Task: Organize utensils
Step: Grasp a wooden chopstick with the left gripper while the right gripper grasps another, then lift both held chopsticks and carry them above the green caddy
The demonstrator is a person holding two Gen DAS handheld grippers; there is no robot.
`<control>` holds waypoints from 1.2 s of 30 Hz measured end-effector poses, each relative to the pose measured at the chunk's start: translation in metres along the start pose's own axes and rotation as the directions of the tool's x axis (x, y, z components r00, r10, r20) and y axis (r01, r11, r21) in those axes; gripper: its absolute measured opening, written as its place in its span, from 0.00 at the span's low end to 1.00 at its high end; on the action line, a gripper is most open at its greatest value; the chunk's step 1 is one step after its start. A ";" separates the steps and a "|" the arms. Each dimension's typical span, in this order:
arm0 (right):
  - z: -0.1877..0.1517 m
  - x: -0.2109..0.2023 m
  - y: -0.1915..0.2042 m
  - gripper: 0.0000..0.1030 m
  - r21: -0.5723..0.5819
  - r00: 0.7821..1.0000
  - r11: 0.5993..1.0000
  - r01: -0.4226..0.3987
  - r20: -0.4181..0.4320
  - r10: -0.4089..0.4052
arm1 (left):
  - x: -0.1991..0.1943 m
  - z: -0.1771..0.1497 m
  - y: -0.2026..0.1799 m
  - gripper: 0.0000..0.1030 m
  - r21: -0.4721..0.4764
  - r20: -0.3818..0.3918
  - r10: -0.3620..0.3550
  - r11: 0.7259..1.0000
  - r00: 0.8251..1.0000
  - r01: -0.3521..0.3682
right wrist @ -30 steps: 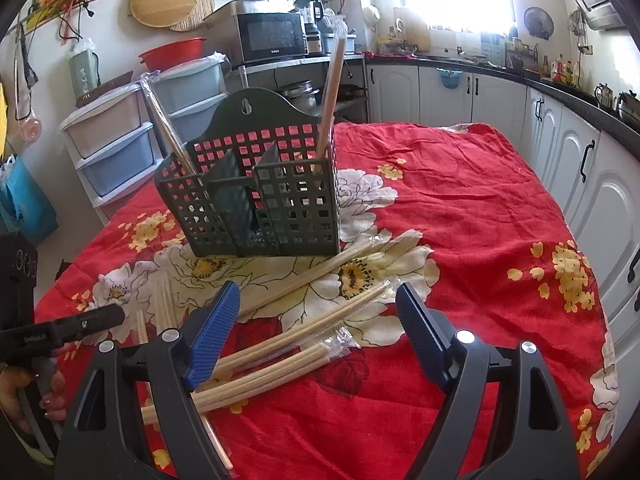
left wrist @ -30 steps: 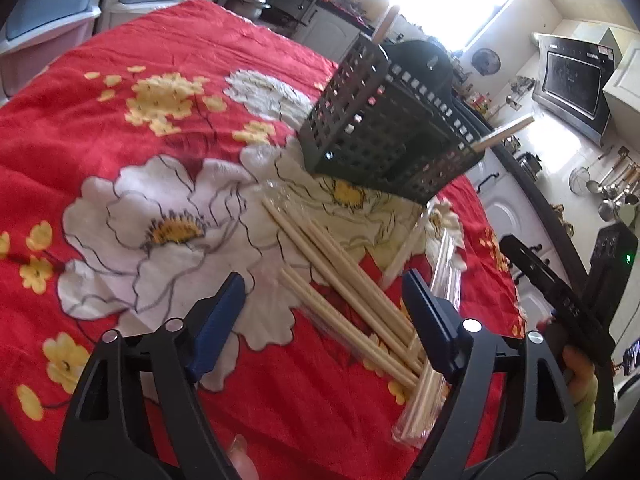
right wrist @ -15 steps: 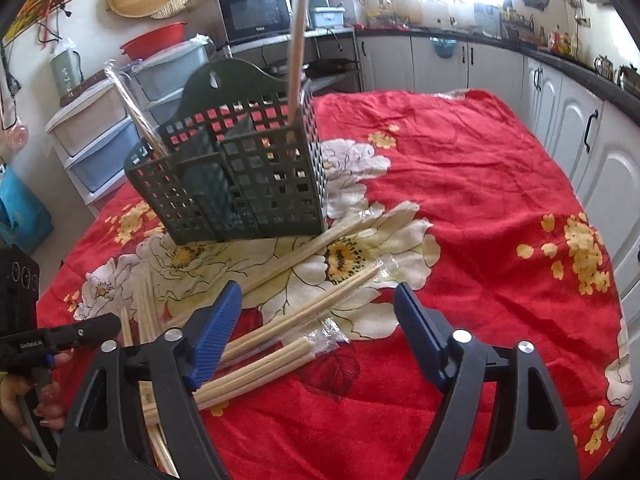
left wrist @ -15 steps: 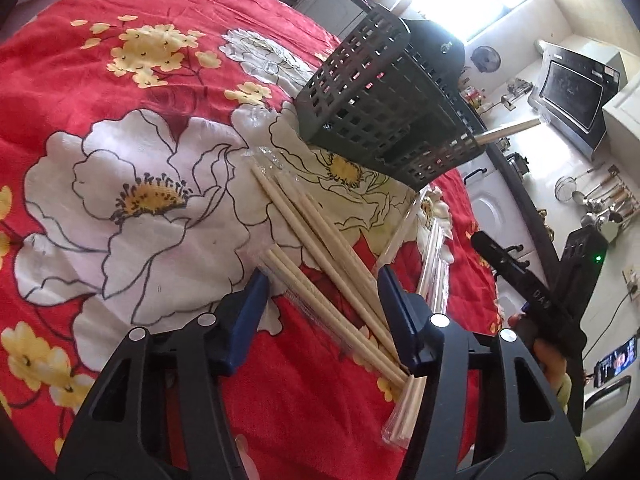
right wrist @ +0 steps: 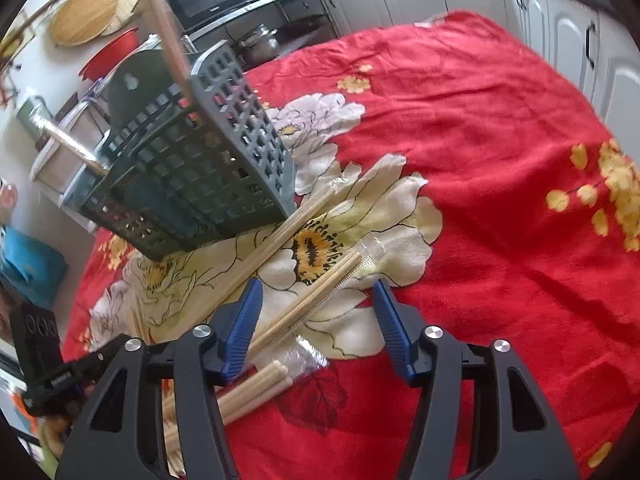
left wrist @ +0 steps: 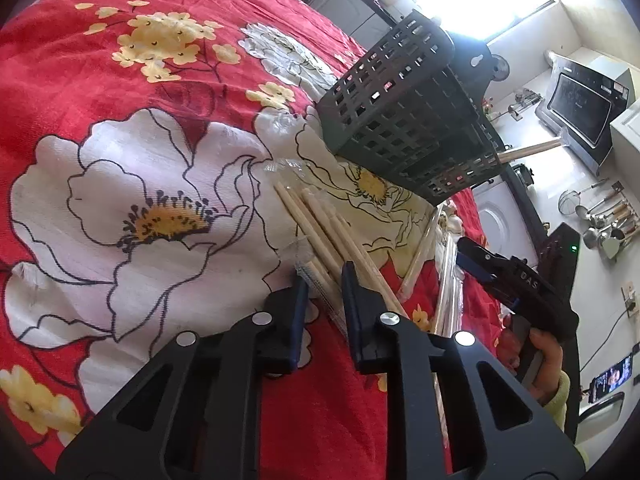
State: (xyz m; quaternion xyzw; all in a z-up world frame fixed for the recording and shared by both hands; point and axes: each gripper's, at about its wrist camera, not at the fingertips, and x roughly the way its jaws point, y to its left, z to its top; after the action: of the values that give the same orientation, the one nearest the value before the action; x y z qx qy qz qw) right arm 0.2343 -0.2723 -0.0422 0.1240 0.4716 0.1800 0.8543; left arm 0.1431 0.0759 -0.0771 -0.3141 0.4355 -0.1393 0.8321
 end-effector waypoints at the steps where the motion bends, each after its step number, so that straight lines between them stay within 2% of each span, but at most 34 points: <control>1: 0.002 0.003 -0.002 0.48 0.018 1.000 1.000 -0.007 -0.009 0.007 | 0.000 0.000 0.000 0.13 0.001 0.000 -0.001 1.000 1.000 0.001; 4: 0.006 0.008 -0.005 0.43 0.044 1.000 0.999 -0.019 -0.018 0.019 | 0.000 0.000 0.000 0.12 0.001 0.002 -0.001 1.000 1.000 0.001; 6: 0.008 0.011 -0.005 0.37 0.045 1.000 0.999 -0.014 -0.022 0.015 | 0.000 0.000 0.000 0.12 0.003 0.004 -0.001 1.000 1.000 0.001; 8: 0.009 0.014 -0.006 0.26 0.045 1.000 0.999 -0.005 -0.020 0.006 | 0.000 0.000 0.000 0.12 0.001 0.006 -0.004 1.000 1.000 0.004; 11: 0.011 0.016 -0.011 0.17 0.069 1.000 0.997 -0.015 -0.017 0.016 | 0.001 0.000 0.001 0.11 -0.002 0.008 -0.009 1.000 1.000 0.009; 18: 0.012 0.007 -0.014 0.13 0.104 0.997 0.991 -0.082 0.022 0.080 | 0.000 0.003 0.006 0.09 -0.017 0.004 -0.040 0.999 0.999 0.040; 26: 0.010 -0.019 0.012 0.11 -0.004 0.992 0.995 -0.095 0.087 0.095 | -0.008 0.005 0.012 0.08 -0.039 0.022 -0.064 0.997 0.998 0.064; 32: 0.010 -0.037 0.030 0.10 -0.085 0.988 0.993 -0.082 0.127 0.092 | -0.024 0.009 0.013 0.07 -0.039 0.074 -0.055 0.998 0.996 0.058; 36: 0.009 -0.046 0.044 0.10 -0.145 0.984 0.987 -0.075 0.149 0.096 | -0.040 0.012 0.005 0.06 -0.006 0.127 -0.049 0.999 0.991 0.051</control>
State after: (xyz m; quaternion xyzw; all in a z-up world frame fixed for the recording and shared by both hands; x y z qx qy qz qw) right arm 0.2110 -0.2529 0.0144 0.0983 0.3840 0.2387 0.8865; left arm 0.1294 0.1047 -0.0492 -0.3369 0.3742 -0.1378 0.8529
